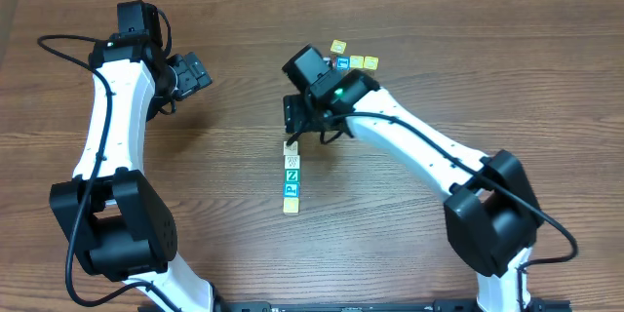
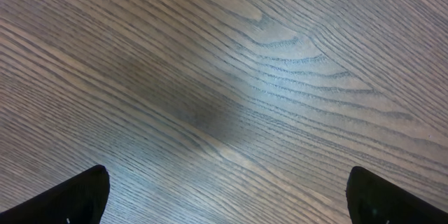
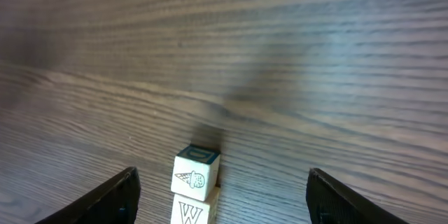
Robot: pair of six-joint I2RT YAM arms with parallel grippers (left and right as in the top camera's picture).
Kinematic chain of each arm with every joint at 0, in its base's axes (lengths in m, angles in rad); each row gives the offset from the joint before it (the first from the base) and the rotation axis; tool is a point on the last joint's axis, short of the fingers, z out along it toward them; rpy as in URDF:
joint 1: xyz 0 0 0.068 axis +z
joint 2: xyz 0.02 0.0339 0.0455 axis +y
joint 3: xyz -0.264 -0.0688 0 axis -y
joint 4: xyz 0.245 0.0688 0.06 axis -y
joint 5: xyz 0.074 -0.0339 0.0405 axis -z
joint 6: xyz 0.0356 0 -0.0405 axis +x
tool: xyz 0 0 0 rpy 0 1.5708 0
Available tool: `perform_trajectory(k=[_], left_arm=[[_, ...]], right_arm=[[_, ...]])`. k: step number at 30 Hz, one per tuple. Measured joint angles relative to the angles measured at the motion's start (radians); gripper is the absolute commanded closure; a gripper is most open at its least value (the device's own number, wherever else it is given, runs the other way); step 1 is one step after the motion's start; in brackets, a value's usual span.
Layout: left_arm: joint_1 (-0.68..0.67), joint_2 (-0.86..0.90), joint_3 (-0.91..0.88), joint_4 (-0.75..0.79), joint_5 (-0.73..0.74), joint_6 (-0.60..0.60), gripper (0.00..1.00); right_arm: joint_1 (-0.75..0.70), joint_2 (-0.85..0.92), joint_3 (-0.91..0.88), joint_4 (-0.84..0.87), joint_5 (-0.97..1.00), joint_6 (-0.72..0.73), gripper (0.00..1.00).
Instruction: Flip 5 blocks
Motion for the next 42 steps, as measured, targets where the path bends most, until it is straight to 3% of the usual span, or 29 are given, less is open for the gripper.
perform_trajectory(k=[12,27,32,42], left_arm=[[0.0,0.0,0.0,0.0,0.0,0.0,0.0],[0.0,0.0,0.0,0.0,0.0,0.0,0.0],[0.0,0.0,0.0,0.0,0.0,0.0,0.0],[0.0,0.0,0.0,0.0,0.0,0.0,0.0]], right_arm=[[0.134,0.08,0.0,0.024,0.125,0.033,0.26],[0.154,0.159,0.0,0.055,0.175,0.058,0.41],[0.154,0.17,0.0,0.053,0.175,0.065,0.58],[0.154,0.17,0.0,0.048,0.175,0.072,0.62]])
